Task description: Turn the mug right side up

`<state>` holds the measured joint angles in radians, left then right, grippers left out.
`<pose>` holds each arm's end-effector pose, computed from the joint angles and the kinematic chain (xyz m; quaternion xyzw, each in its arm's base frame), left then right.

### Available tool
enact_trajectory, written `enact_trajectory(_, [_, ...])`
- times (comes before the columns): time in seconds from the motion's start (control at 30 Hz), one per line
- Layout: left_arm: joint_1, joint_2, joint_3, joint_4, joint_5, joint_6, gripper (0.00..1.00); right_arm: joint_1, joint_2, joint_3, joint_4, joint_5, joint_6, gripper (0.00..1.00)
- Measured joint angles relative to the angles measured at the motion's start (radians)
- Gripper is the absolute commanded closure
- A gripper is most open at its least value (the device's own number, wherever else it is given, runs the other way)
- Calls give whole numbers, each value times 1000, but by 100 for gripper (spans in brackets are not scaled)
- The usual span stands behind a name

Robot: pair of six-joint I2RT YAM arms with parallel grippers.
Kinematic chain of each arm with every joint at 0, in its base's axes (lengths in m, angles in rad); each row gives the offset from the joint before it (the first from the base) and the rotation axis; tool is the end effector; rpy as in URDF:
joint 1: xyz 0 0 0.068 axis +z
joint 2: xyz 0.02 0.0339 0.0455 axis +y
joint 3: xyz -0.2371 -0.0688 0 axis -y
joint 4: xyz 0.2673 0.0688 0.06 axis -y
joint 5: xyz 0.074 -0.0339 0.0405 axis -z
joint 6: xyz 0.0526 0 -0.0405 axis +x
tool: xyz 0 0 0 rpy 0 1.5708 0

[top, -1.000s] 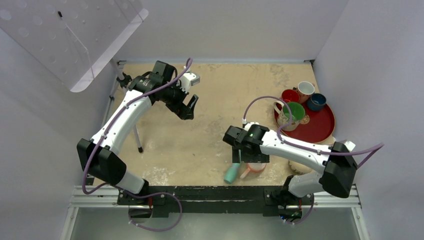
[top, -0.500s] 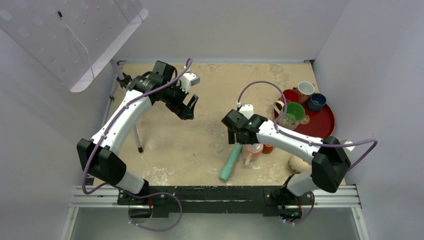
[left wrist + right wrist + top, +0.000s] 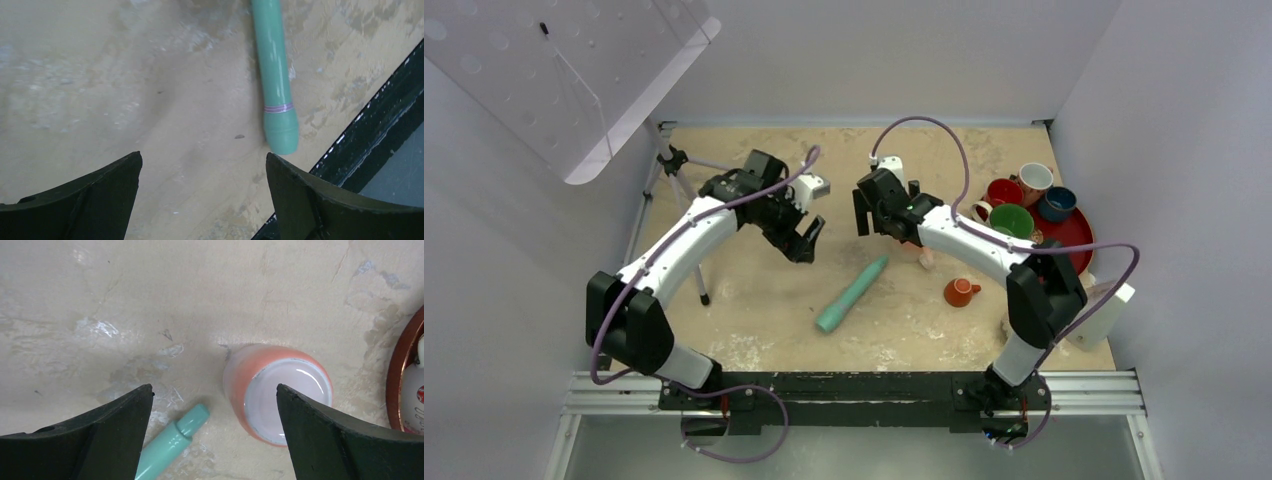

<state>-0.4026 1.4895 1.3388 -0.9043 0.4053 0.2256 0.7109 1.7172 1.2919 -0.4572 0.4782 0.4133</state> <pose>0.2995 -0.1501 0.2626 0.3415 0.8849 -0.2159 0.2316 0.3185 0.2423 0.1992 -0.0566 0.9163 -0.0139 0.3962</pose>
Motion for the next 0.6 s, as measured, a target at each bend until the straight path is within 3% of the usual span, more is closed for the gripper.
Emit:
enact_trajectory(0.17, [-189,32,-164,93,-34,2,1,-46,-98,0,-8,-24,8,4])
enact_trajectory(0.27, [-274,97,-187,167,-78,2,2,-131,-187,-42,9,-48,13,4])
enact_trajectory(0.4, [-264,182,-182,288,-172,2,10,-242,-264,-110,32,-92,8,4])
enact_trajectory(0.6, [-255,330,-120,322,-215,-7,30,-330,-325,-290,108,-222,-7,7])
